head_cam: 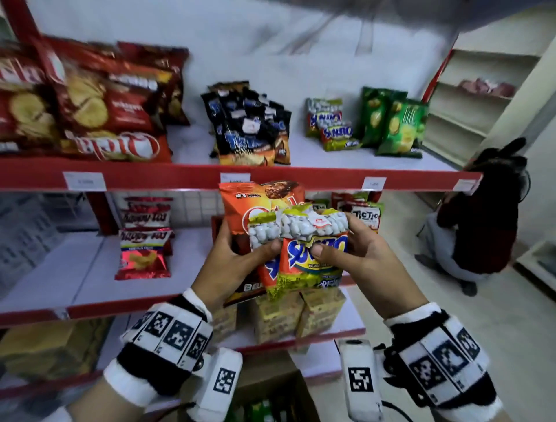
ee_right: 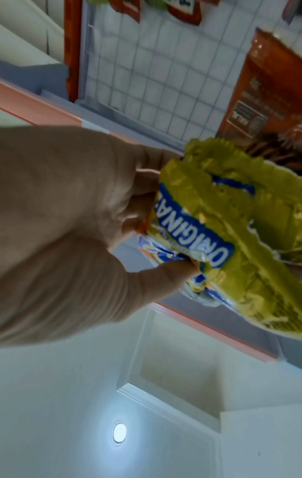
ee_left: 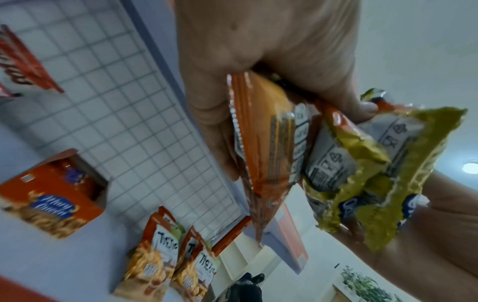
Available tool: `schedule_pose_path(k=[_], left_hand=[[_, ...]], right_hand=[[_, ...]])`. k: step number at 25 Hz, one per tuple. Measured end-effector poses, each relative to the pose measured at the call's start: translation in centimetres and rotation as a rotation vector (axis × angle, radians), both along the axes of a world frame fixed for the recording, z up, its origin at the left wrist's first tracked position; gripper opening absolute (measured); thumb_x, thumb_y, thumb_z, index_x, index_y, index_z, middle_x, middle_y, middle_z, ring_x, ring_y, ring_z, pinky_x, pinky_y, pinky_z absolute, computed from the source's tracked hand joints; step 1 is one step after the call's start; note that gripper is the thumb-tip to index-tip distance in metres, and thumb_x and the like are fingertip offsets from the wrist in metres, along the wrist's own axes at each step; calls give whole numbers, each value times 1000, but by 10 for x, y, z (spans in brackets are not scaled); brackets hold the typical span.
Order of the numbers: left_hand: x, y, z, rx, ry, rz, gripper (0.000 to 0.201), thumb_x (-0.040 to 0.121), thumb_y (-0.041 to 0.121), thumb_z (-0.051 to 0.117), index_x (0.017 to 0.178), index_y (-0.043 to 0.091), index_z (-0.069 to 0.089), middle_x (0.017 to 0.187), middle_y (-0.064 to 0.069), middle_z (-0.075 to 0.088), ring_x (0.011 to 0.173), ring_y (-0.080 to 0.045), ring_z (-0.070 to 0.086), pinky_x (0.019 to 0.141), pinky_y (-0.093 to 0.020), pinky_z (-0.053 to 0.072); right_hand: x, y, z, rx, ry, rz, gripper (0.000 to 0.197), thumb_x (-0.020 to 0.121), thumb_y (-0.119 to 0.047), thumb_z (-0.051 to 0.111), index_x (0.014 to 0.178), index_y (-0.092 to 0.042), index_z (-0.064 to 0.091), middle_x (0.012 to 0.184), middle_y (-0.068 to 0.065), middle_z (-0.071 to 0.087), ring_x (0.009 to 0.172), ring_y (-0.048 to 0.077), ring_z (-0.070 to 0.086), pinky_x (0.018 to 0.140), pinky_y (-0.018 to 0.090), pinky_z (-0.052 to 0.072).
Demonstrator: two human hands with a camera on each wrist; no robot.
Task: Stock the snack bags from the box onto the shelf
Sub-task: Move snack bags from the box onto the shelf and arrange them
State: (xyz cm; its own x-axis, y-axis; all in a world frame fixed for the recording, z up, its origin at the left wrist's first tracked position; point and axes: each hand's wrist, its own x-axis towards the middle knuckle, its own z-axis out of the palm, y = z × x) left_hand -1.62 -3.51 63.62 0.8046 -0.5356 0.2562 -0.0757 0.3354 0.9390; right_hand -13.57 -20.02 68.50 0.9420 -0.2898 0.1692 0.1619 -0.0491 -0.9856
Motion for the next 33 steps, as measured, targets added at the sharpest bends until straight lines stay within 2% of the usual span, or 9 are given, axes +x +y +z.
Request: schedule_pose_path(k=[7,9,13,19,23,26,30,32,33], left_hand=[[7,3,60,-24,-162,63,96,45,68,77,127,27,45,106,23,68,98,9,63,73,-8,50],[9,0,67,-21,-147,105,86,57,57,72,132,25,46,112,19,66,101,6,62,79,-10,52],[10,-7,70,50,-84,117,68,60,49,71,123,31,51,106,19,70,97,5,64,74,-10,51],[28,-48,96,5,-37,238,73,58,57,76,122,28,56,110,6,71,99,-14,69,84,-32,55],[41,-68,105,-10,20,262,75,59,56,82,123,27,57,110,2,72,98,-21,70,86,-41,54],[45,-77,106,-4,29,258,75,58,56,78,124,26,55,109,1,72,94,-22,71,79,-38,57],[48,-81,104,-33,38,255,73,59,53,76,124,28,55,107,1,73,93,-22,71,72,-33,59],[48,-83,105,-46,43,256,71,61,51,74,125,26,55,109,-1,72,94,-23,71,76,-36,58],[48,-83,105,-49,43,254,71,61,51,74,125,26,55,109,-1,72,94,-23,71,76,-36,58]], right_hand=[[1,-3,56,6,-125,-77,62,56,-13,77,114,-13,56,104,3,72,97,21,67,76,31,56],[9,-30,81,4,-179,-121,58,56,-11,79,109,-16,58,102,5,72,93,22,67,79,36,56],[70,-118,132,-62,-192,-322,53,66,3,76,113,-10,55,90,5,71,75,21,69,65,36,58],[194,-213,140,-273,119,-383,68,67,-5,81,127,-10,49,122,18,60,104,35,62,91,52,50],[242,-233,126,-439,203,-279,58,76,-3,73,128,-19,50,110,13,62,92,26,62,82,40,54],[256,-241,118,-635,425,-101,47,88,-11,62,133,-10,49,131,19,55,94,26,57,91,44,51],[251,-234,127,-884,561,-44,54,89,-22,62,138,-9,42,135,16,52,66,16,53,50,23,53],[242,-227,143,-992,588,-53,68,86,-29,67,143,-15,33,140,12,47,72,18,54,53,18,52],[236,-223,153,-1091,585,-81,70,86,-33,67,144,-16,32,143,11,43,87,23,57,65,17,54]])
